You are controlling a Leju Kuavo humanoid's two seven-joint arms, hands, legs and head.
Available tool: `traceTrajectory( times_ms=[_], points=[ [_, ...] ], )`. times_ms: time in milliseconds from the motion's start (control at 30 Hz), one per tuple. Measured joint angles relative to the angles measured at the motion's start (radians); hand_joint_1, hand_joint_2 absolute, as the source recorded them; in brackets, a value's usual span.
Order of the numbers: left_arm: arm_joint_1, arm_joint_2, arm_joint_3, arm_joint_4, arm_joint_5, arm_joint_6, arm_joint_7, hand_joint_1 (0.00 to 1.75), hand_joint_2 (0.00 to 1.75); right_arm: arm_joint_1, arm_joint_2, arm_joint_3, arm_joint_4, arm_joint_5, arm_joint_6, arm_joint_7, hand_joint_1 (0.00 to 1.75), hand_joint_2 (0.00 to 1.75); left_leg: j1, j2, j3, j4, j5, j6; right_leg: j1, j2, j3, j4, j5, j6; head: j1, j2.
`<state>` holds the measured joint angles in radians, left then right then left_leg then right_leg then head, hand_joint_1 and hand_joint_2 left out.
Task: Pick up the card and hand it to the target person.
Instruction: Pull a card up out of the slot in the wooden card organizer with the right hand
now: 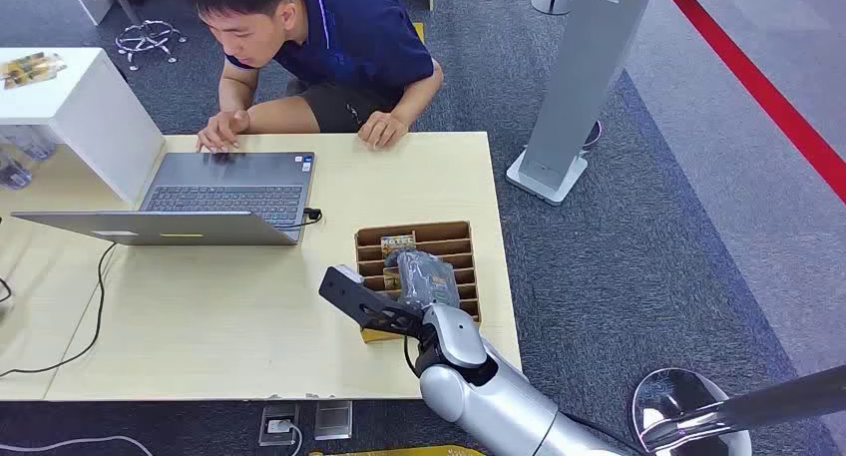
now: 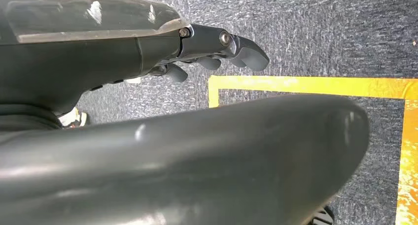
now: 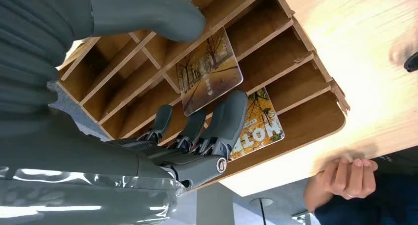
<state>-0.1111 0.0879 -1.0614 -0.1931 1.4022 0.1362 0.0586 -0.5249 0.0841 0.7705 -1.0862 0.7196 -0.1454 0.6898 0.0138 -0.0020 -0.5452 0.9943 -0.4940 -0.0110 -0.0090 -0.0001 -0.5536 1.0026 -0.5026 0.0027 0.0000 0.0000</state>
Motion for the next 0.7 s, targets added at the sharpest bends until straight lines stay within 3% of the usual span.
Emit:
traceTrajectory(
  times_ms=[700],
  points=[
    [0.0, -0.001, 0.007, 0.001, 0.004, 0.003, -0.004, 0.0, 0.0, -0.006, 0.006, 0.002, 0.019, 0.002, 0.001, -0.005, 0.81, 1.75, 0.0, 0.0, 0.0, 0.001, 0.0, 0.0, 0.0, 0.0, 0.0, 0.0, 0.0, 0.0, 0.0, 0.0]
  ],
)
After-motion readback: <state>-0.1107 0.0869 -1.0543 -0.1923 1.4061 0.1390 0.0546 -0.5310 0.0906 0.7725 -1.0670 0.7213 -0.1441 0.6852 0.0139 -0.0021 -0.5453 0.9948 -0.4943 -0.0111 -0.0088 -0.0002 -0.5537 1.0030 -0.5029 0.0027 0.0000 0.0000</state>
